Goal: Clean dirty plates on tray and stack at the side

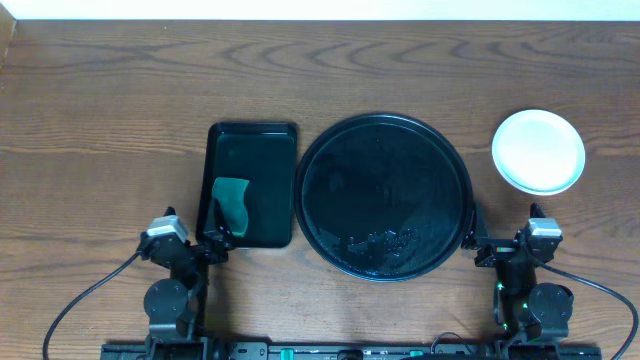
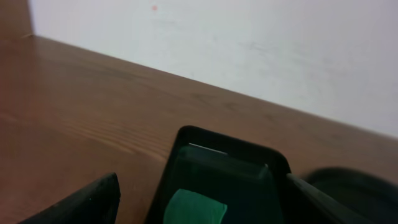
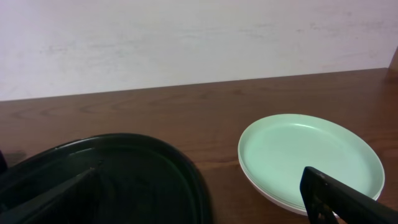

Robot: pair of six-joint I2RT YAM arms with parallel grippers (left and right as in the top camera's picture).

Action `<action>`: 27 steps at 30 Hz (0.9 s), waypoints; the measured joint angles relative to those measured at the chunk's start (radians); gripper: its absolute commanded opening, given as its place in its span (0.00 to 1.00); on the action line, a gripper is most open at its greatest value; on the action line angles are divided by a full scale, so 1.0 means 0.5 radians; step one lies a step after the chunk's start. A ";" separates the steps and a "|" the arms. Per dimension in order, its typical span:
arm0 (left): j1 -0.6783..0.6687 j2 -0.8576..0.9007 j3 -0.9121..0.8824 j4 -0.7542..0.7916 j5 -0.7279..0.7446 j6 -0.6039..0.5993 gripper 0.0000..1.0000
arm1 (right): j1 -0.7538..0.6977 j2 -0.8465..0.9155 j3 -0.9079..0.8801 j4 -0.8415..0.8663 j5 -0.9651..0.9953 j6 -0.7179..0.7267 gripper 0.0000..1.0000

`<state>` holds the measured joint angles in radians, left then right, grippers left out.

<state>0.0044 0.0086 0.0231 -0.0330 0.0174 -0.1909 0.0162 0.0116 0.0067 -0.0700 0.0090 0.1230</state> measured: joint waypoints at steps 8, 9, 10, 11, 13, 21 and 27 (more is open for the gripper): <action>0.000 0.000 0.000 -0.006 0.079 0.260 0.83 | 0.000 0.000 0.000 0.000 0.000 0.000 0.99; 0.000 0.000 0.000 -0.005 0.081 0.275 0.83 | 0.000 0.000 0.000 0.000 0.000 0.000 0.99; 0.000 0.000 0.000 -0.006 0.081 0.288 0.82 | 0.000 0.000 0.000 0.000 0.000 0.000 0.99; 0.000 0.000 0.000 -0.006 0.081 0.294 0.83 | 0.000 0.000 0.000 0.000 0.000 0.000 0.99; 0.000 0.000 0.000 -0.006 0.081 0.302 0.83 | 0.000 0.000 0.000 0.000 -0.001 0.000 0.99; 0.000 0.000 0.000 -0.006 0.081 0.332 0.82 | 0.000 0.000 0.000 0.000 0.000 0.000 0.99; 0.000 0.000 0.000 -0.006 0.082 0.332 0.82 | 0.000 0.000 0.000 0.000 0.000 0.000 0.99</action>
<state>0.0044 0.0086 0.0231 -0.0360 0.0582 -0.0250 0.0162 0.0116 0.0067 -0.0700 0.0090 0.1230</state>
